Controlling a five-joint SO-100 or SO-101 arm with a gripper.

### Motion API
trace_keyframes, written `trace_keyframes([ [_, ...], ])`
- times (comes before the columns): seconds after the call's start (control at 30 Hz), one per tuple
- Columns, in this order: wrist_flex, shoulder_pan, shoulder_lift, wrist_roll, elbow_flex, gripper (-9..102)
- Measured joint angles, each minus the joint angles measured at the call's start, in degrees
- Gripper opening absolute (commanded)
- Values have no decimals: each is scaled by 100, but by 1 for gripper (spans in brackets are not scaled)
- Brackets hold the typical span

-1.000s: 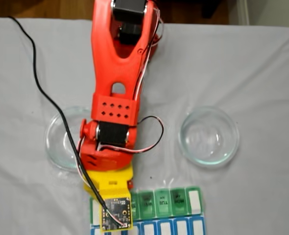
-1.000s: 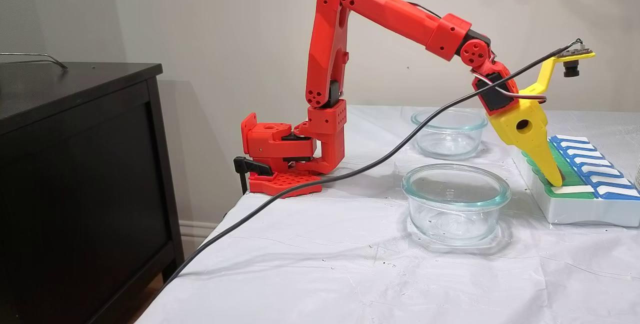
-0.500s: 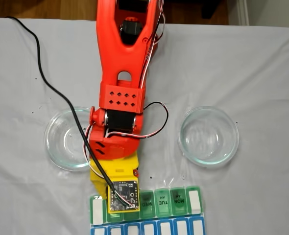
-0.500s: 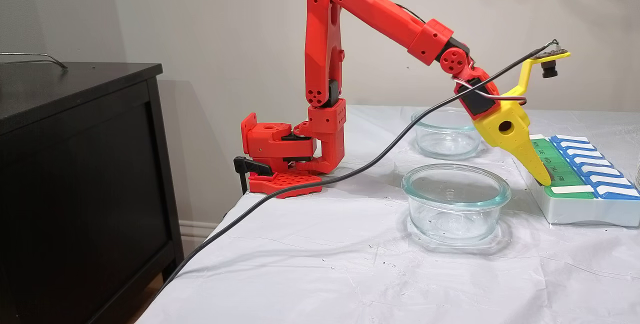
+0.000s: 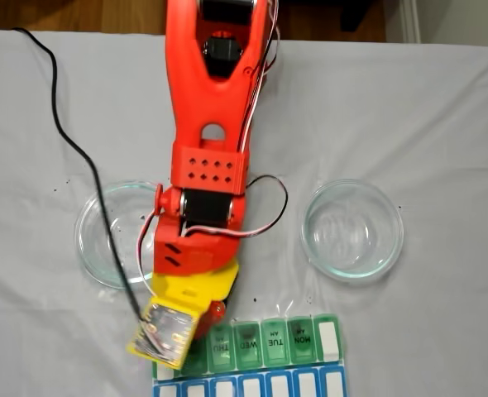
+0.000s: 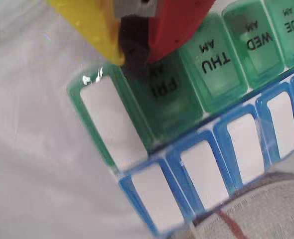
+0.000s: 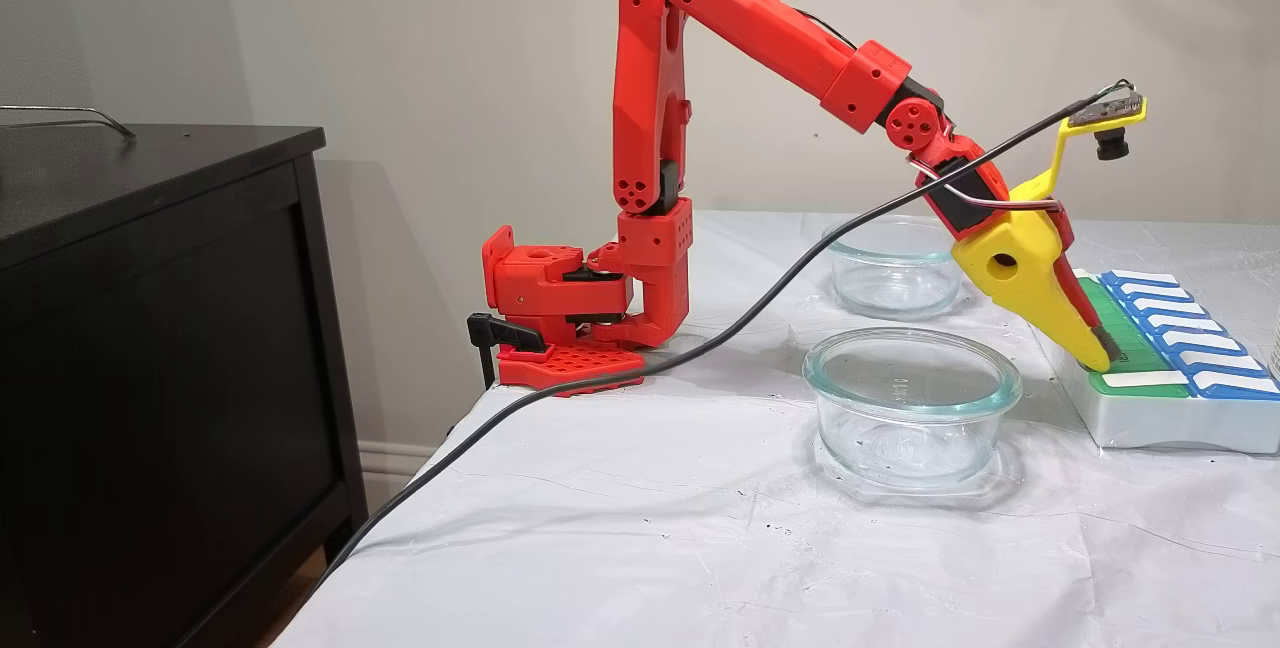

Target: Sort medicines into box.

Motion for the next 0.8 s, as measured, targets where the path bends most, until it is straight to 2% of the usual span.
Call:
trace_keyframes([
  [0.17, -44, 334, 1028, 1652, 308, 0],
  [0.3, 554, 413, 1925, 2742, 510, 0],
  [0.67, 2391, -316, 4131, 3261, 2558, 0],
  [0.8, 3542, -545, 5555, 3305, 3182, 0],
])
